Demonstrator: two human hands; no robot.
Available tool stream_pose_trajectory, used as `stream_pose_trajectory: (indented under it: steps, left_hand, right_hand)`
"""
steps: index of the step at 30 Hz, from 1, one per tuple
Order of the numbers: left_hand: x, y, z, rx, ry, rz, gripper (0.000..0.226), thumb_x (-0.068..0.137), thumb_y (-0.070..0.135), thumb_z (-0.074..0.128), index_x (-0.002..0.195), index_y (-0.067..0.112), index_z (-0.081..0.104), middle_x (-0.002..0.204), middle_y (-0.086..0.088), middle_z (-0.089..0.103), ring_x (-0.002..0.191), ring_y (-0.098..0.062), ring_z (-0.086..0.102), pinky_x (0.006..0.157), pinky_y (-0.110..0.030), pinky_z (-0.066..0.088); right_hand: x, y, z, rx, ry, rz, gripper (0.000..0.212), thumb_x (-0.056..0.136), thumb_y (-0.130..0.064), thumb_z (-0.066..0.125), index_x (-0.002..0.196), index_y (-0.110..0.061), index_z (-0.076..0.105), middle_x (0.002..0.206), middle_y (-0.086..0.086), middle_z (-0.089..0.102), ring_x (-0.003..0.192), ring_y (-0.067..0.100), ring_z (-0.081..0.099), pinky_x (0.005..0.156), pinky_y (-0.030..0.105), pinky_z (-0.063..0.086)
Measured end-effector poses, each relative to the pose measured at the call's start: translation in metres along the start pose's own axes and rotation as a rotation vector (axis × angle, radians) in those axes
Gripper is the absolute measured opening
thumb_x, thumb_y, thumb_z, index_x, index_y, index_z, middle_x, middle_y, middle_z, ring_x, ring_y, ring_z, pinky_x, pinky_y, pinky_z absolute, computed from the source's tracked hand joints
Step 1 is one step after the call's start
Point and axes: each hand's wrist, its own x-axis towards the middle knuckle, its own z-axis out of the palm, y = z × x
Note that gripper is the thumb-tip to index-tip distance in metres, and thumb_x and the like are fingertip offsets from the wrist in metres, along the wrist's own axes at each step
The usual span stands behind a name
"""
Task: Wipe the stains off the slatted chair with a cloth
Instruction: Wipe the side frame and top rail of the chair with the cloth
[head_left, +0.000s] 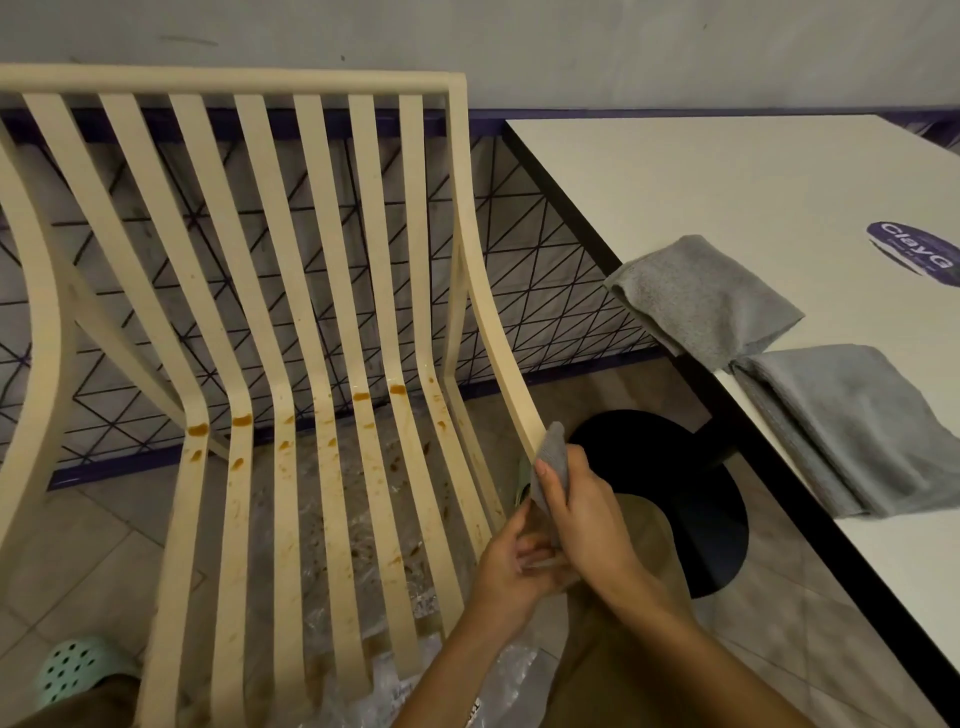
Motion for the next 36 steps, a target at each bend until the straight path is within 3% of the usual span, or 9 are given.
stream_pose_trajectory:
  steps: [3,9,14,18,21,29,36]
  left_hand:
    - [0.003,0.0,-0.002,-0.009,0.006,-0.005,0.058,0.08,-0.012,0.067,0.117,0.03,0.052,0.094,-0.002,0.067,0.09,-0.013,0.067,0.073,-0.021,0.055]
    - [0.006,-0.002,-0.006,0.064,0.004,0.04,0.041,0.067,0.01,0.077,0.106,0.016,0.066,0.091,0.001,0.074,0.093,-0.017,0.069,0.083,-0.027,0.055]
    - [0.012,0.003,-0.008,0.08,0.001,0.006,0.028,0.079,-0.009,0.069,0.094,0.014,0.067,0.084,0.001,0.073,0.084,-0.012,0.068,0.078,-0.02,0.053]
    - [0.013,0.012,-0.011,0.109,-0.013,-0.022,0.018,0.087,0.001,0.066,0.091,0.018,0.07,0.078,0.008,0.074,0.082,-0.004,0.069,0.081,-0.021,0.05]
    - [0.021,0.021,-0.014,0.1,-0.04,-0.059,0.014,0.092,0.01,0.061,0.094,0.018,0.072,0.081,0.007,0.074,0.082,-0.008,0.069,0.084,-0.023,0.052]
    - [0.045,0.047,-0.018,-0.095,0.08,-0.102,0.021,0.099,0.015,0.051,0.09,0.012,0.07,0.073,-0.003,0.072,0.067,-0.014,0.069,0.069,-0.028,0.056]
    - [0.073,0.061,-0.021,-0.287,0.158,-0.164,0.03,0.1,0.023,0.049,0.123,0.006,0.059,0.103,-0.02,0.07,0.078,-0.025,0.069,0.062,-0.03,0.058]
  right_hand:
    - [-0.001,0.0,0.001,-0.107,0.02,-0.098,0.044,0.101,-0.046,0.032,0.134,-0.019,0.04,0.113,-0.002,0.054,0.096,0.012,0.059,0.076,0.036,0.055]
    - [0.011,-0.01,0.001,-0.3,-0.034,-0.169,0.051,0.102,-0.034,0.035,0.146,-0.01,0.027,0.117,0.005,0.048,0.098,0.021,0.057,0.072,0.035,0.053]
    - [0.033,-0.021,0.004,-0.463,-0.075,-0.142,0.059,0.102,-0.032,0.038,0.151,-0.007,0.017,0.126,0.011,0.047,0.098,0.028,0.059,0.074,0.037,0.053]
    - [0.055,-0.029,0.009,-0.515,-0.123,-0.129,0.062,0.103,-0.03,0.037,0.153,-0.004,0.012,0.133,0.017,0.044,0.101,0.031,0.06,0.075,0.039,0.051]
    - [0.078,-0.036,0.013,-0.488,-0.149,-0.111,0.065,0.102,-0.028,0.039,0.153,-0.002,0.007,0.138,0.021,0.039,0.106,0.035,0.058,0.078,0.041,0.049]
    - [0.13,-0.049,0.029,-0.422,-0.117,-0.106,0.066,0.102,-0.024,0.041,0.152,0.002,0.006,0.147,0.025,0.031,0.114,0.042,0.054,0.083,0.042,0.047]
    - [0.174,-0.056,0.04,-0.313,-0.081,-0.1,0.065,0.102,-0.022,0.042,0.151,0.004,0.009,0.143,0.024,0.037,0.113,0.04,0.055,0.085,0.043,0.047]
